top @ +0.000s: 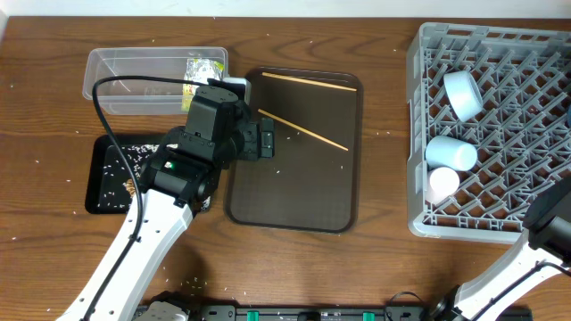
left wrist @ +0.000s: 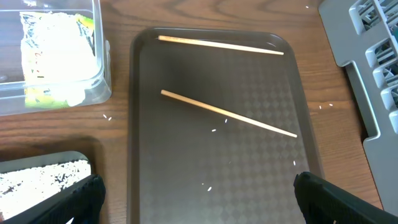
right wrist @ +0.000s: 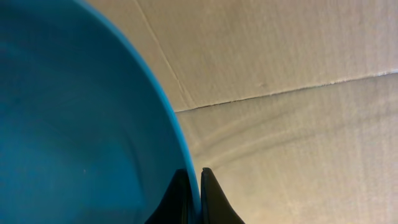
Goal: Sort waste into correct bins and load items into the dishwasher rack
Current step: 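Lower the large blue bowl into the gray rack and release it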
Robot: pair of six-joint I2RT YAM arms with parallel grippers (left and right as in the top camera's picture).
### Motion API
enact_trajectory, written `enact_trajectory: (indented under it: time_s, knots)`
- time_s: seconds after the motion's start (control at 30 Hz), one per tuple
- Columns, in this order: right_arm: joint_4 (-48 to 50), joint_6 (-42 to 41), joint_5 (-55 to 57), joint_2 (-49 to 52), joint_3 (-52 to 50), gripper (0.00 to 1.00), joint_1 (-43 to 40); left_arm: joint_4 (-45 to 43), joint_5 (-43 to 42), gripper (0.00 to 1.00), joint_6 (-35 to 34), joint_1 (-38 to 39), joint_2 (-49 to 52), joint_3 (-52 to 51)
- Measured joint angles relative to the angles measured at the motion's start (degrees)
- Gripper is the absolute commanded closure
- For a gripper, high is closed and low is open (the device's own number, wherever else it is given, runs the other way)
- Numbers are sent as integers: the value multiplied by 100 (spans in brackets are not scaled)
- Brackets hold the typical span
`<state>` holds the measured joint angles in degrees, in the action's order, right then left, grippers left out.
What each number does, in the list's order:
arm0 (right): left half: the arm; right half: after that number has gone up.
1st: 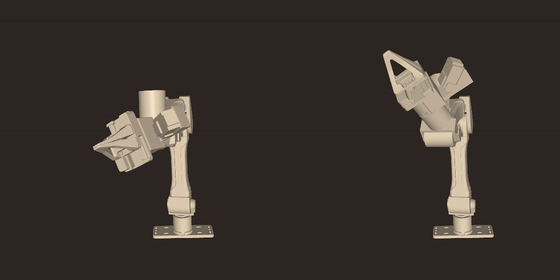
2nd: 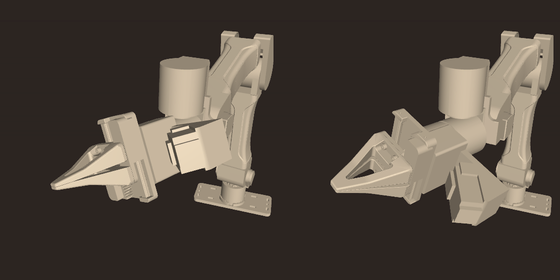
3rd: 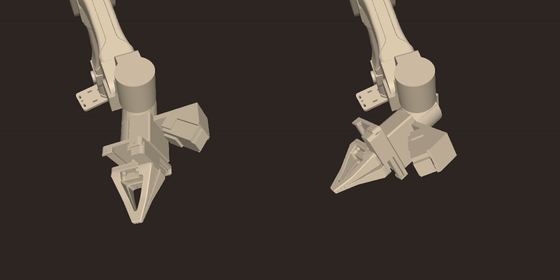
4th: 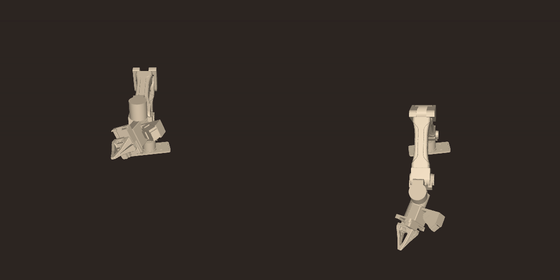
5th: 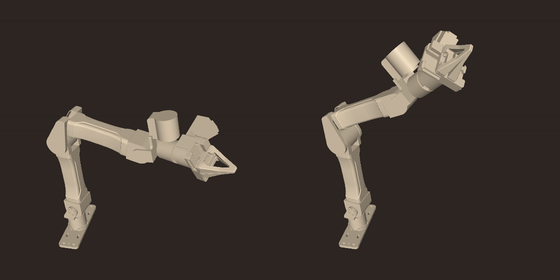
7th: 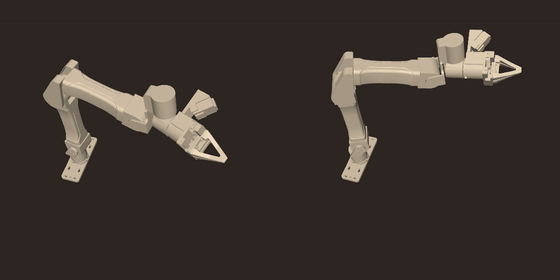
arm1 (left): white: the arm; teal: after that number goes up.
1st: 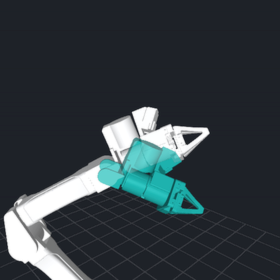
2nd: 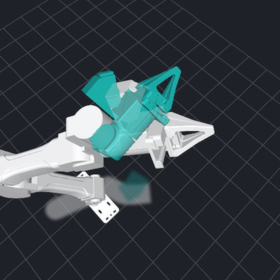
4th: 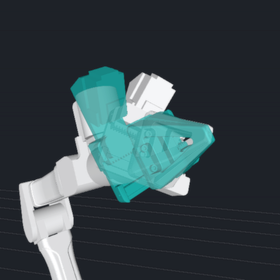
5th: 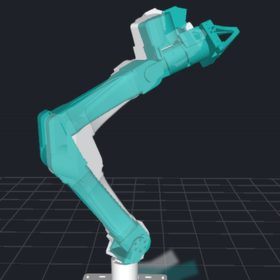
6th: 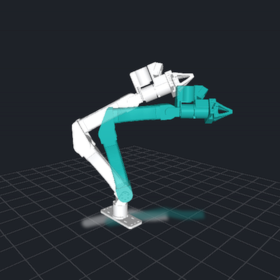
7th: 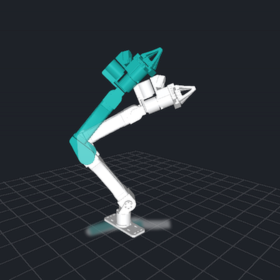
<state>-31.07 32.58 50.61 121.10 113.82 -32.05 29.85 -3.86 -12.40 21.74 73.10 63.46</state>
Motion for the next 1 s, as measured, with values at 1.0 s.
enact_trajectory:
  time_s: [1.0]
  knots:
    - [468, 2717, -647, 13, 4, 99, 688, 0, 0, 2, 0, 0, 0, 0]
